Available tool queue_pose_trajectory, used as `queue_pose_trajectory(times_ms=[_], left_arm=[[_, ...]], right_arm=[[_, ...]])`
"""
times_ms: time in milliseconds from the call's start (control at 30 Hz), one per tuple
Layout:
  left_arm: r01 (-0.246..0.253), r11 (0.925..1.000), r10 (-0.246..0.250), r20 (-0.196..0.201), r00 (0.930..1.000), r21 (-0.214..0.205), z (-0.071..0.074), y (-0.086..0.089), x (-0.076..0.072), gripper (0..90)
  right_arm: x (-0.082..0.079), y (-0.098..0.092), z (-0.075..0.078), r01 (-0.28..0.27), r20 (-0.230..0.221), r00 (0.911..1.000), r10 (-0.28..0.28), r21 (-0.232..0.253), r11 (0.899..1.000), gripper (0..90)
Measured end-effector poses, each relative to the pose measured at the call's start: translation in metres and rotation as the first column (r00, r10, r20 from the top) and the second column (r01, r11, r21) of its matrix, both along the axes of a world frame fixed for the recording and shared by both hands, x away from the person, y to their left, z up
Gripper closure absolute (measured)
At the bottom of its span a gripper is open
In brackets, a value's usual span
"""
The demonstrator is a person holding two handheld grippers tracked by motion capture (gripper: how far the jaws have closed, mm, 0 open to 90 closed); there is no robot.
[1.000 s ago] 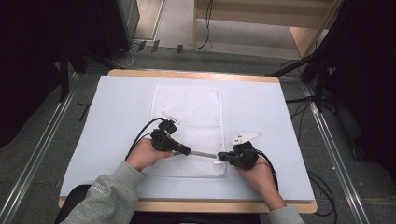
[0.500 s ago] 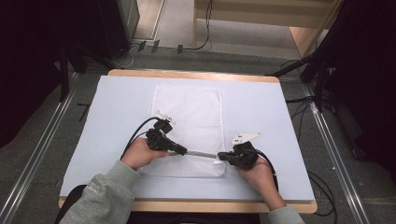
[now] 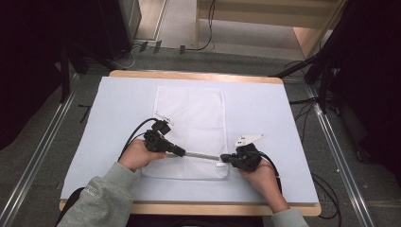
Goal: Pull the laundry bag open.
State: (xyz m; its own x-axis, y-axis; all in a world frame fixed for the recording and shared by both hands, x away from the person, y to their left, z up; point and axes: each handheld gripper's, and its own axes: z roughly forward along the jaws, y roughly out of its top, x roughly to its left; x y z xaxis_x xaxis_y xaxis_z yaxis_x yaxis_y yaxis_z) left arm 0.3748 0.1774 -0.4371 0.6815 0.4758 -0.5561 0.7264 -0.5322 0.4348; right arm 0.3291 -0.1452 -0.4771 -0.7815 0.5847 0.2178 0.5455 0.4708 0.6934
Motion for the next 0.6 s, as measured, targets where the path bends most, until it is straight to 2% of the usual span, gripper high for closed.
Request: queue_pose_trajectory(times_ms=[67,233,400,600], left_arm=[[0.007,0.9999,-0.007,0.003,1.0,0.015,-0.001,0.001,0.0,87.9],[0.0,1.0,0.0,-0.002,1.0,0.002,0.001,0.006,0.001,87.9],[-0.011,0.9999,0.011,-0.006,0.9999,0.006,0.001,0.009,0.001,87.9],[-0.027,0.9996,0.027,-0.001,0.9996,0.0,0.003,0.02,0.001,87.8]], right_arm=[[0.0,0.0,0.0,0.001,0.001,1.0,-0.001,0.0,1.0,90.0],[0.0,0.0,0.0,0.0,0.0,1.0,0.0,0.003,1.0,90.0],[0.0,0.0,0.0,0.0,0.0,1.0,0.0,0.0,1.0,90.0],[0.0,0.0,0.0,0.0,-0.001,1.0,0.0,0.003,1.0,90.0]])
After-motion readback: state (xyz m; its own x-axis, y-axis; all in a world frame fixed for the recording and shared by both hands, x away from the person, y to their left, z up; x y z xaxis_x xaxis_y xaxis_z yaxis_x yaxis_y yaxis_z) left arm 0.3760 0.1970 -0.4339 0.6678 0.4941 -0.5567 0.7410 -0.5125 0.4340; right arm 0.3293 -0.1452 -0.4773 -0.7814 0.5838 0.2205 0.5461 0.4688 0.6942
